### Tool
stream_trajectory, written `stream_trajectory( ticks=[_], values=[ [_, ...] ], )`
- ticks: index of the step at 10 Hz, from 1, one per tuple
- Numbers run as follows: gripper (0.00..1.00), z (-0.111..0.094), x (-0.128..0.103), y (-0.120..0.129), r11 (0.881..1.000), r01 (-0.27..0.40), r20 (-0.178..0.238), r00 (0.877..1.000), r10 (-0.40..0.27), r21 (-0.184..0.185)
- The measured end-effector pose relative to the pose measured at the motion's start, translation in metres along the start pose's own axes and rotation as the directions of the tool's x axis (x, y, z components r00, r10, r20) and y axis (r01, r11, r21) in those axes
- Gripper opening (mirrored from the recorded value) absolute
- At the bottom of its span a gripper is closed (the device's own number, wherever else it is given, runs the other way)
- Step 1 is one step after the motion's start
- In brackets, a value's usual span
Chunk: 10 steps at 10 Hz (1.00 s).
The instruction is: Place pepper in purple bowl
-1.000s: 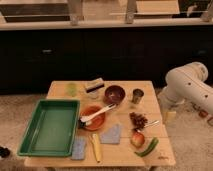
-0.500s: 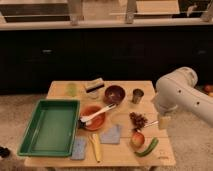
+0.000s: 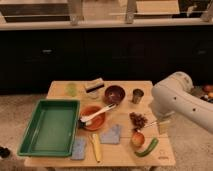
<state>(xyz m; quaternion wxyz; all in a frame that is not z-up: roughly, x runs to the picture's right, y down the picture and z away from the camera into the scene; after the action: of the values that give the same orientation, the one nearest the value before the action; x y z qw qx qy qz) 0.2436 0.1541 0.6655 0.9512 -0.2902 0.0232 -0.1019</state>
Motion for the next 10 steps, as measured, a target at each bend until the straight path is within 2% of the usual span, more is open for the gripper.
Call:
stream_trajectory(
  ticks=[3,10],
  values=[
    [0.8,0.003,-0.009,0.003,0.999,0.039,-0.004,0.999,-0.039,-0.001],
    [0.8,0.023,-0.03,0.028,0.997,0.081,0.036,0.996,-0.081,-0.009]
  ],
)
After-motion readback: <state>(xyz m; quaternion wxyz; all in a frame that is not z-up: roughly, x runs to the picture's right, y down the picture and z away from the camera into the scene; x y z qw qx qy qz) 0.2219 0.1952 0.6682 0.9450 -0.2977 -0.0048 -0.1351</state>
